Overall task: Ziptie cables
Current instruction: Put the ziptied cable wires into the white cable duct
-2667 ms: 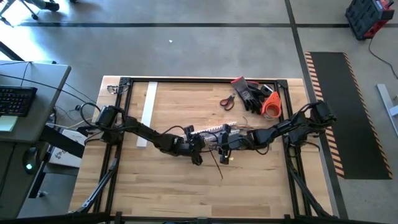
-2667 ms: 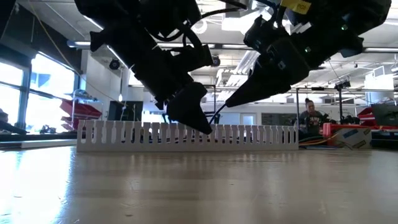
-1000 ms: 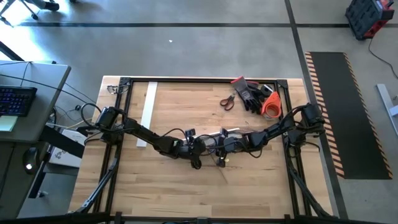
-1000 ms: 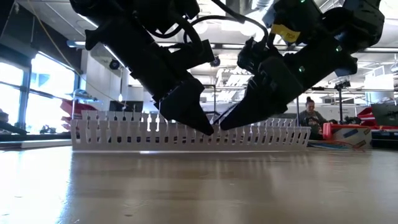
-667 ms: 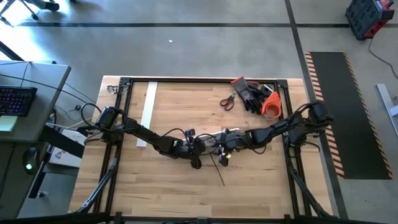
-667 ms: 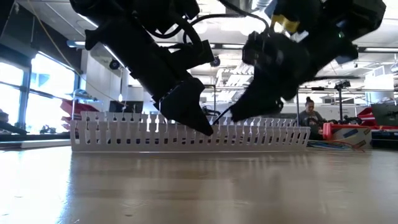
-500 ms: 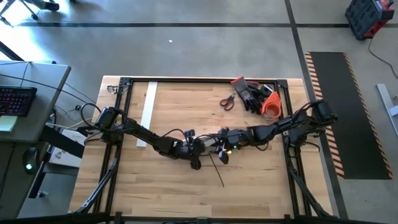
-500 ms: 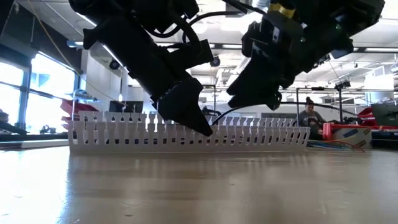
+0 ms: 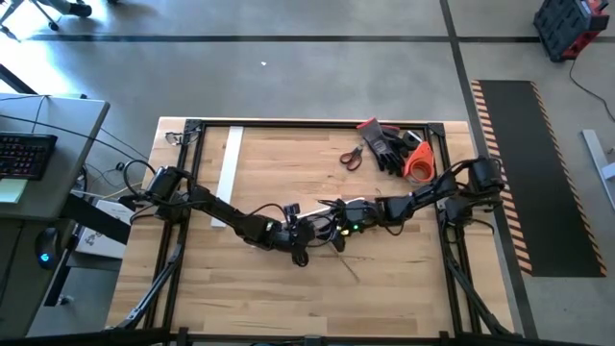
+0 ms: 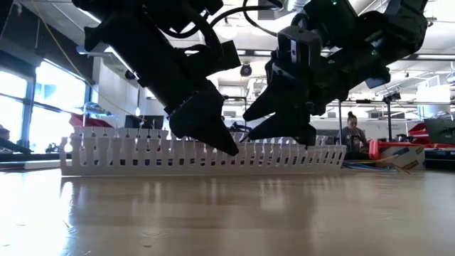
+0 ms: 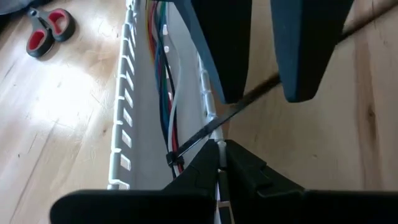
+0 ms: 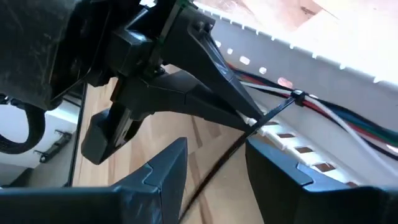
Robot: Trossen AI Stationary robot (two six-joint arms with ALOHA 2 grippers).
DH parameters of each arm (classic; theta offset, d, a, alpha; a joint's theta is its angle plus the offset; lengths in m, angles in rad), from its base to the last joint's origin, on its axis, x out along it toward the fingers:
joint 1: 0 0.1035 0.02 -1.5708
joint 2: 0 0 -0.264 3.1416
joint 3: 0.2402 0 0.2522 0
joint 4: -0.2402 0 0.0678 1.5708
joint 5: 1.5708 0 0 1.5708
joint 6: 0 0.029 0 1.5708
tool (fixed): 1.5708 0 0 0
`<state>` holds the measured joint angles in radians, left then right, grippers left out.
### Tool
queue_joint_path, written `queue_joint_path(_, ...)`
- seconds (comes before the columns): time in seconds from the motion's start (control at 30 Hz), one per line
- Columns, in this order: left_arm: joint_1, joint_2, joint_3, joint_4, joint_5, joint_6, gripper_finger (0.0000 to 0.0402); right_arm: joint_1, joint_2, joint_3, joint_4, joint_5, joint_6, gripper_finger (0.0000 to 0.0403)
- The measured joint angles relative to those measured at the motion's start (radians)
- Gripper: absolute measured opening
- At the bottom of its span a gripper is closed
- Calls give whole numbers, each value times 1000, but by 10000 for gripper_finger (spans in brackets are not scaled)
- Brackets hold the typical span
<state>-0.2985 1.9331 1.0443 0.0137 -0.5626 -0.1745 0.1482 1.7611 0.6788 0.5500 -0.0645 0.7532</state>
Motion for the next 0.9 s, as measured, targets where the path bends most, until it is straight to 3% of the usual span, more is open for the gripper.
queue_joint_path(0.63,1,1,0,7,-4,-52,0,2,0,2,-76,-66,88,143)
queue_joint_path(0.77,1,1,0,9,-3,-76,0,2,-9,2,-86,-72,89,105)
queue_joint_path(0.9,2,1,0,7,-4,-84,0,2,-44,7,-140,-102,59,41)
